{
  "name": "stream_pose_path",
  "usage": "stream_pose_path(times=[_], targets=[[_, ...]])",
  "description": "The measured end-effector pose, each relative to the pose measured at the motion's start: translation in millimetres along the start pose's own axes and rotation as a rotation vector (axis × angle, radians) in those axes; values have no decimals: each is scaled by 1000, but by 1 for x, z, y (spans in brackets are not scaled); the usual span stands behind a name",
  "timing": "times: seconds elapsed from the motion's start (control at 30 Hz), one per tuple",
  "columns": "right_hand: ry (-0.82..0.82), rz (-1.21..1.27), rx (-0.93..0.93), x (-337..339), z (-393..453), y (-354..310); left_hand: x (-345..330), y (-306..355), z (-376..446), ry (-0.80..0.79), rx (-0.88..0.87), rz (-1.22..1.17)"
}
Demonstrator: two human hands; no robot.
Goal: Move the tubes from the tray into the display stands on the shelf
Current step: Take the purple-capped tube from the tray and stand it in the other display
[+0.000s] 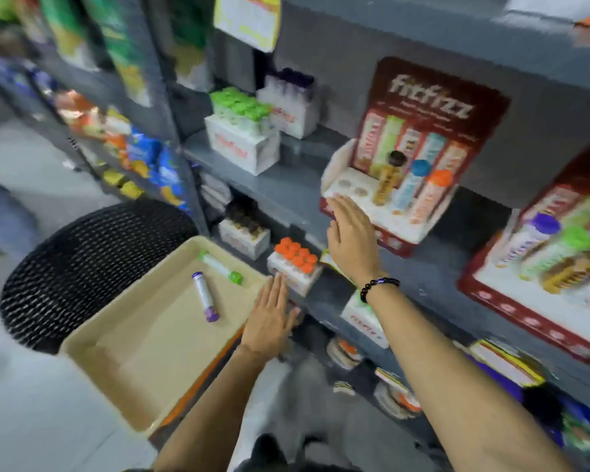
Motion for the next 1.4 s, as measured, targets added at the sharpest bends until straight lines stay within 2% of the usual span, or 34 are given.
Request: stream_pose_path(times=[0.3, 0.47, 0.57, 0.7, 0.87, 1.07, 1.23, 1.4], targets=[[-577, 0, 194, -201, -19, -42, -45, -119, -54, -65, 457, -89], [-750, 14, 243, -282, -32, -46, -90, -161, -66, -113, 700, -109], [-830, 11, 190, -324, -34, -44, -109, -178, -76, -108, 828, -119], [-879, -4, 93, -369, -28, -51, -121, -185, -82, -89, 897, -118], [-862, 47, -57, -411, -14, -63, -119, -185, -82, -73, 917, -126], [-922, 74, -198, -447, -6, -64, -114, -183, -82, -30, 917, -106], [-997, 71, -216, -460, -17, -58, -111, -182, -81, -9, 906, -97], [-932, 162, -235, -453, -13, -59, -115, -181, -82, -36, 895, -95]])
Point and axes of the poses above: each hand's wrist, its own z-axis towards the middle knuckle, its own x-axis out of the back of the hand, y = z × x, the point moved 9 cm from there along z, towards the middle knuckle, and after that the axes turned 6 degrees about z, right-handed, at the moved point
